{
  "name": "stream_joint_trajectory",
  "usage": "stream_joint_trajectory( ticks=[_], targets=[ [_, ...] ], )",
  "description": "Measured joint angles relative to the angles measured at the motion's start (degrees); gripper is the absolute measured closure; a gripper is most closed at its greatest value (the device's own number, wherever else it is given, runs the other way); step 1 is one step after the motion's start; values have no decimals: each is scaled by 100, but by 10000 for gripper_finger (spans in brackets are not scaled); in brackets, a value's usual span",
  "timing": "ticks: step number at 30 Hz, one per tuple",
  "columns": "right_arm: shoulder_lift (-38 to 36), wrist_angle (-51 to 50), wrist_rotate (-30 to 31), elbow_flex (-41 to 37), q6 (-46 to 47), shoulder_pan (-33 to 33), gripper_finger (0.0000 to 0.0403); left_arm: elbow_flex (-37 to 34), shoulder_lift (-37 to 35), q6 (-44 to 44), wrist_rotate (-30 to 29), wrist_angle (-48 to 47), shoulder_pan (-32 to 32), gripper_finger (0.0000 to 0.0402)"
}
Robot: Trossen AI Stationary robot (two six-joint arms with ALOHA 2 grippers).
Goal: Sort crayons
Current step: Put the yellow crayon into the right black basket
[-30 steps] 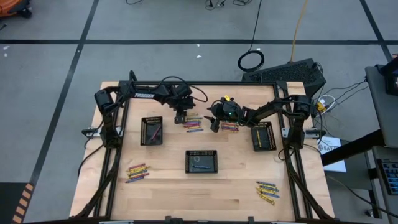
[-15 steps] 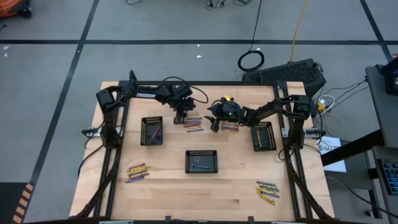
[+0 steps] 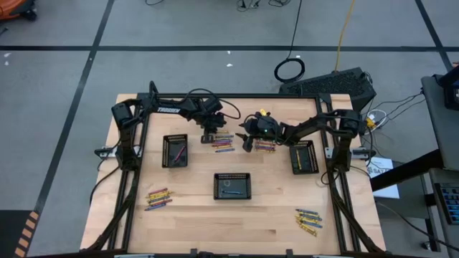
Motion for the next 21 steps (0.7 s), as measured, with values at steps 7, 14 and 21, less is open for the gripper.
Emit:
stream_joint_trajectory(
  ticks=[7,14,21],
  targets=[
    [-267,-324,-444,30,-364,-2,200,-4,-70,21,-15,24,-12,397],
    [-110,-1457,-724,642,-454,-1,200,-35,-314,-8,-122,152,-95,398],
    [-29,-2117,-59,1140,-640,-3,196,-31,-383,-10,-115,228,-175,398]
  ],
)
